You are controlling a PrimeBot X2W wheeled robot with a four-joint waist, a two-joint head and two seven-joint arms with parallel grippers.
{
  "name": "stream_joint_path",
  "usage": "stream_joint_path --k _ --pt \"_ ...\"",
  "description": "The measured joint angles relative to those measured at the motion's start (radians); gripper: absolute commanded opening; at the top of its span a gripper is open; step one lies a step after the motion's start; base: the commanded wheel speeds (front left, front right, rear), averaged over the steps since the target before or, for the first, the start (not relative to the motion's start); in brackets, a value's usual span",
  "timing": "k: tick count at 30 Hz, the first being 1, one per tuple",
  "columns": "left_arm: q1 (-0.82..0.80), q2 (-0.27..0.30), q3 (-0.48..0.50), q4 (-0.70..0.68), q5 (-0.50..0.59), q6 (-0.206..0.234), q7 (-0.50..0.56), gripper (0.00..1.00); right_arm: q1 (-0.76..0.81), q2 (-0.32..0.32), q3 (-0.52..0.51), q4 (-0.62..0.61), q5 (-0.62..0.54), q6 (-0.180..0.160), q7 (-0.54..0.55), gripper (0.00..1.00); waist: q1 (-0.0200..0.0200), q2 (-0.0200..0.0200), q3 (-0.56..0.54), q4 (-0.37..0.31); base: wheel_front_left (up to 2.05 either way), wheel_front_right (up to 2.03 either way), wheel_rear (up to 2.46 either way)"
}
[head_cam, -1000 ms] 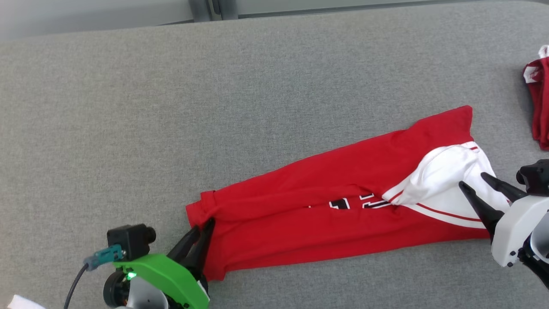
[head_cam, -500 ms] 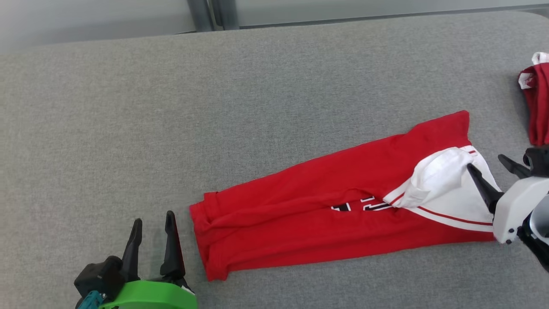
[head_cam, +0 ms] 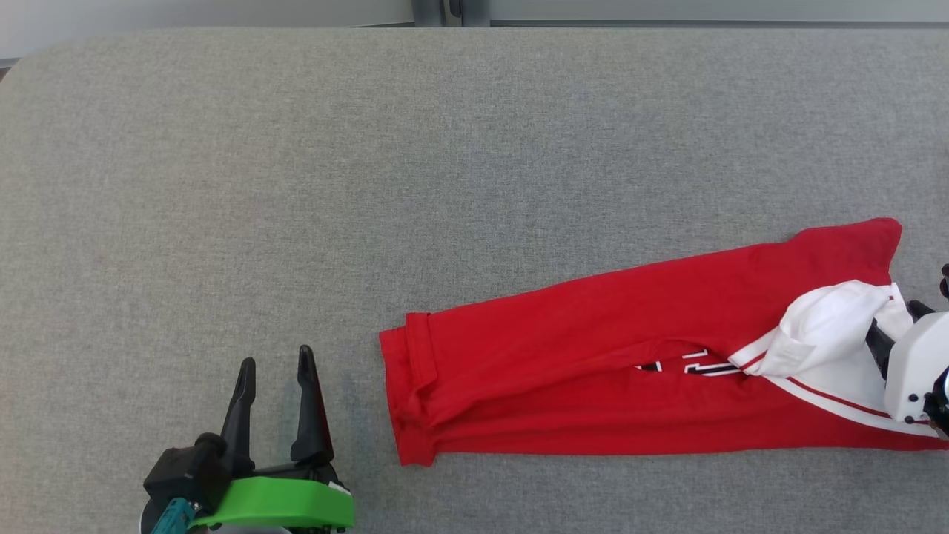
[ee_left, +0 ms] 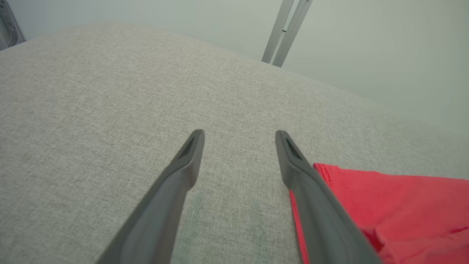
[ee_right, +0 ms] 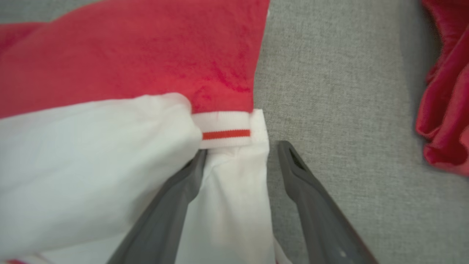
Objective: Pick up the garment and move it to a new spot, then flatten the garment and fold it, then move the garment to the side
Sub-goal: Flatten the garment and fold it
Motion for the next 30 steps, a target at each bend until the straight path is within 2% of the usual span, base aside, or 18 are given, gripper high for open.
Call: stream_joint_path --k 4,5,6,7,11,13,16,20,23,27,30 --pt "0.004 -0.017 0.019 0.011 0.04 -0.033 0.0 1.0 0.0 0.0 0.064 -0.026 0.13 -0.008 0.035 1.0 0.0 0.0 -0.006 0.01 0.0 0.0 0.0" --pt "0.006 -0.02 0.021 0.016 0.045 -0.038 0.0 1.0 0.0 0.004 0.079 -0.035 0.164 -0.012 0.04 0.74 0.0 0.0 -0.006 0.011 0.0 0.0 0.0" --pt "0.007 -0.024 0.024 0.021 0.049 -0.044 0.0 1.0 -0.001 0.006 0.089 -0.047 0.204 -0.012 0.035 0.29 0.0 0.0 -0.007 0.014 0.0 0.0 0.0" --pt "0.008 -0.026 0.029 0.025 0.051 -0.05 0.0 1.0 -0.005 0.013 0.091 -0.045 0.231 -0.012 0.02 0.0 0.0 0.0 -0.008 0.015 0.0 0.0 0.0" --pt "0.011 -0.029 0.035 0.034 0.052 -0.07 -0.001 1.0 -0.025 0.02 0.085 -0.015 0.355 0.001 0.007 0.0 0.0 0.0 -0.017 0.018 0.0 0.0 0.0" --pt "0.012 -0.03 0.034 0.037 0.05 -0.075 -0.001 1.0 -0.027 0.001 0.055 0.003 0.401 0.003 0.002 0.0 0.0 0.0 -0.025 0.019 0.0 0.0 0.0" --pt "0.015 -0.03 0.032 0.037 0.032 -0.072 -0.001 1.0 -0.023 -0.079 -0.014 0.037 0.45 0.003 0.019 0.0 0.0 0.0 -0.043 0.022 0.0 0.0 0.0" --pt "0.027 -0.031 0.017 0.039 0.013 -0.068 -0.001 1.0 0.001 -0.221 -0.161 0.063 0.48 0.002 0.039 0.0 0.0001 0.0 -0.07 0.029 0.0 0.0 0.0" --pt "0.034 -0.031 0.004 0.041 -0.007 -0.061 -0.001 1.0 0.021 -0.275 -0.229 0.025 0.504 0.001 0.09 0.0 0.0 0.0001 -0.087 0.035 0.0 0.0 0.0" --pt "0.044 -0.031 -0.013 0.044 -0.017 -0.052 -0.001 1.0 0.035 -0.259 -0.225 -0.146 0.538 0.001 0.202 0.0 0.0 0.0 -0.107 0.041 0.0 0.0 0.0" --pt "0.046 -0.031 -0.022 0.045 -0.019 -0.051 -0.001 1.0 0.049 -0.172 -0.153 -0.299 0.555 0.001 0.275 0.0 0.0 0.0 -0.112 0.04 0.0 0.0 0.0"
